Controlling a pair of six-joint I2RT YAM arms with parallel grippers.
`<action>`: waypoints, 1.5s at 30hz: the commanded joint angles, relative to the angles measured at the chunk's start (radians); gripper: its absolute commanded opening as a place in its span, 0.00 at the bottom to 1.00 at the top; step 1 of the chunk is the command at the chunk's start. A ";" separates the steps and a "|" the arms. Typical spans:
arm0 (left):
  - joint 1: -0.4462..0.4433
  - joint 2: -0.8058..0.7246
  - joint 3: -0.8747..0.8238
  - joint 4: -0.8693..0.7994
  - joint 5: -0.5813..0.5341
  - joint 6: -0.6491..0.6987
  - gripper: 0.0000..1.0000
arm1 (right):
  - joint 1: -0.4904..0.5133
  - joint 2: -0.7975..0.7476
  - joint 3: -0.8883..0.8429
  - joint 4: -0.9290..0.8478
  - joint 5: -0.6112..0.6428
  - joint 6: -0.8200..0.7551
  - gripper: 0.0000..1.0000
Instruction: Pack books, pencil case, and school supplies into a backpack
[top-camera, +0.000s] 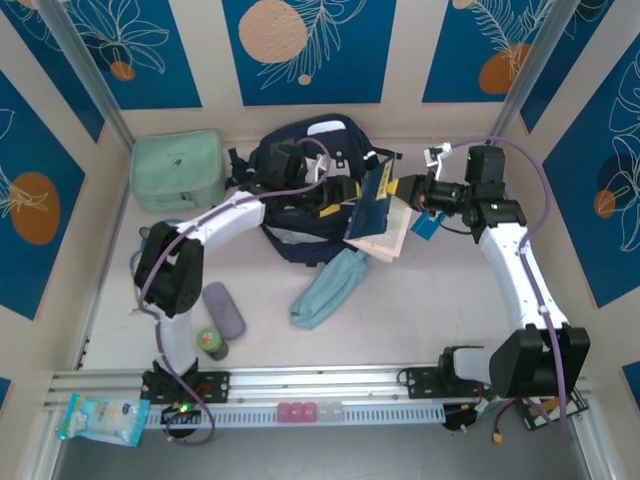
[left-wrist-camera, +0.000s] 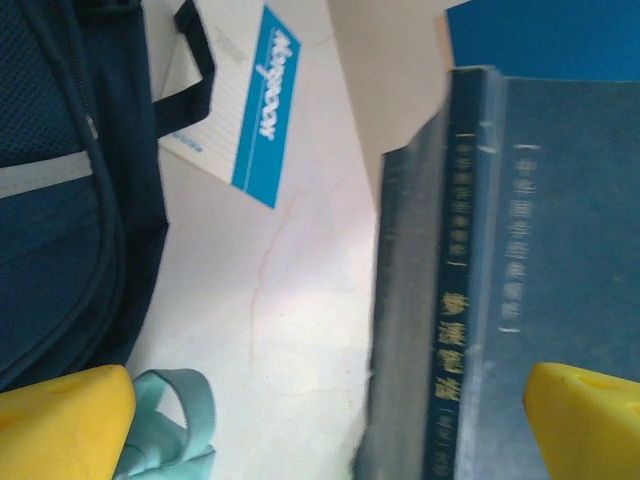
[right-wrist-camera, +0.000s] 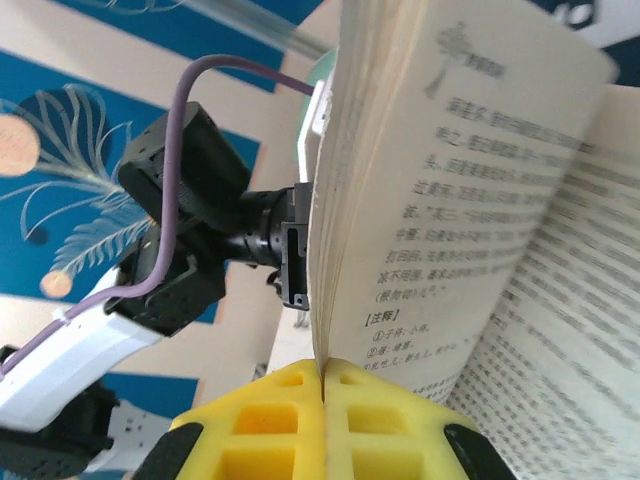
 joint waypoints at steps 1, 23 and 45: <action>0.010 -0.099 -0.012 0.157 0.084 -0.043 0.98 | 0.018 0.013 0.042 0.098 -0.151 0.030 0.00; 0.026 -0.159 -0.028 0.224 0.098 -0.057 0.31 | -0.002 0.090 0.049 0.017 -0.067 -0.034 0.00; 0.052 -0.320 -0.236 0.509 -0.509 -0.341 0.00 | 0.148 0.088 -0.393 0.947 0.236 0.757 0.91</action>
